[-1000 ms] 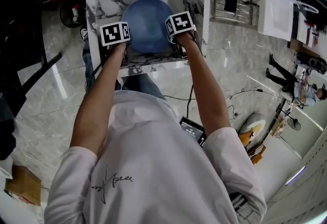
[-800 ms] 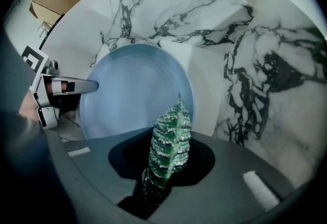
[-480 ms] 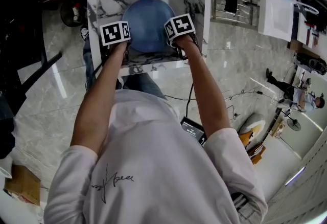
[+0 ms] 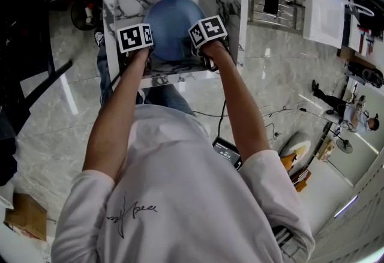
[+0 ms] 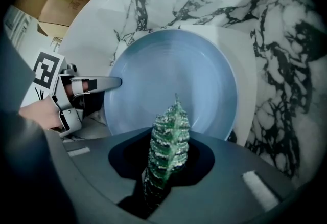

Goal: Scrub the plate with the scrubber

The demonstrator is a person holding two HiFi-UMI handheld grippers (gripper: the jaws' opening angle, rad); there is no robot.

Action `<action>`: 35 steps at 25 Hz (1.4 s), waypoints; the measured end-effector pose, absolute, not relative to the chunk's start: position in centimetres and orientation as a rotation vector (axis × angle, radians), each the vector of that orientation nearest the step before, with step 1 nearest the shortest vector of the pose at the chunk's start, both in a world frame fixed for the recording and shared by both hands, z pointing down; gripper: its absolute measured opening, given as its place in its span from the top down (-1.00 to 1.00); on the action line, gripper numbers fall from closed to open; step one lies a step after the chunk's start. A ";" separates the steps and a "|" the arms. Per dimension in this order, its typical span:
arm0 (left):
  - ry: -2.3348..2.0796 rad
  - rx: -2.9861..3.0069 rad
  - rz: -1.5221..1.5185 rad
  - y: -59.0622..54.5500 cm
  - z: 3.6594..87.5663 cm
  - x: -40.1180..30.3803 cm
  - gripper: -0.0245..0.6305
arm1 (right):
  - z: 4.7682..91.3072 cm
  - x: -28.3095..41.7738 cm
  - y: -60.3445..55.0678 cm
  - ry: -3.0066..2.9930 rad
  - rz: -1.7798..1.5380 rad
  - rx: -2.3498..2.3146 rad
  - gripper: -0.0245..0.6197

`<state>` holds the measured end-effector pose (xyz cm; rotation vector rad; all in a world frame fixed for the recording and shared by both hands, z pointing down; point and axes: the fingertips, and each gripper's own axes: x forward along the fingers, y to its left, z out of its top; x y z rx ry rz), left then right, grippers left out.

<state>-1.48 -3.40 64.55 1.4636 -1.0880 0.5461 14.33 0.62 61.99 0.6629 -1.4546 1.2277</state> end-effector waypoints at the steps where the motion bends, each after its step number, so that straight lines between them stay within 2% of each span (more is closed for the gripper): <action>1: -1.088 1.464 0.545 -3.4 64.5 -1.5 0.66 | 62.0 14.1 0.7 -1.457 1.237 0.657 0.73; 35: -1.088 1.438 0.563 -3.0 65.0 -1.9 0.65 | 62.7 5.5 2.2 -1.542 1.420 0.437 0.73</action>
